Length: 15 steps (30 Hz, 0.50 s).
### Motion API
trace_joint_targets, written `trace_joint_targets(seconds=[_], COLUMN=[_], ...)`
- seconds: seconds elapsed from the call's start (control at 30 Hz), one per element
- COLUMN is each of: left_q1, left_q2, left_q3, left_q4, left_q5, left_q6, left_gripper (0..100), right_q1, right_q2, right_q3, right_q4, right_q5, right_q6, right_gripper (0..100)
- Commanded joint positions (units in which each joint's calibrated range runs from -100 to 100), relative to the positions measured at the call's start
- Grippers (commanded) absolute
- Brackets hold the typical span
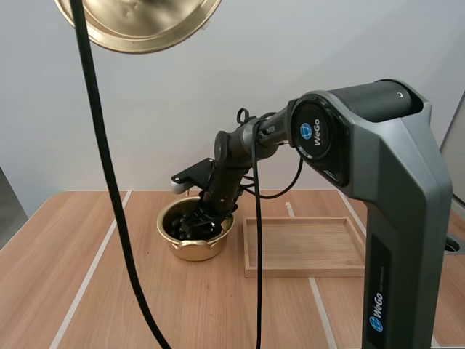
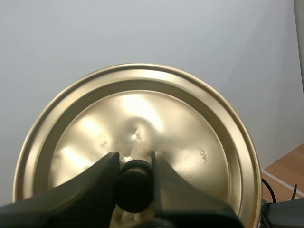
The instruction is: Open the pot, put the grape inside, and close it
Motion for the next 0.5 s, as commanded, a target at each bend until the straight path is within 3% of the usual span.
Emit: trace_joint_targets(seconds=[0.0, 0.47], left_q1=[0.03, 0.03], left_q2=[-0.4, -0.4], left_q3=[-0.6, -0.6], left_q4=[-0.1, -0.1], left_q5=[-0.7, -0.7], left_q6=[-0.5, -0.5], left_gripper=[0, 0], right_q1=[-0.1, -0.1], right_q2=[-0.7, -10.8], right_q3=[-0.3, -4.8], right_q4=[-1.2, -1.4], right_q5=[0.4, 1.1], right_q6=[0.6, 0.8], right_gripper=[100, 100])
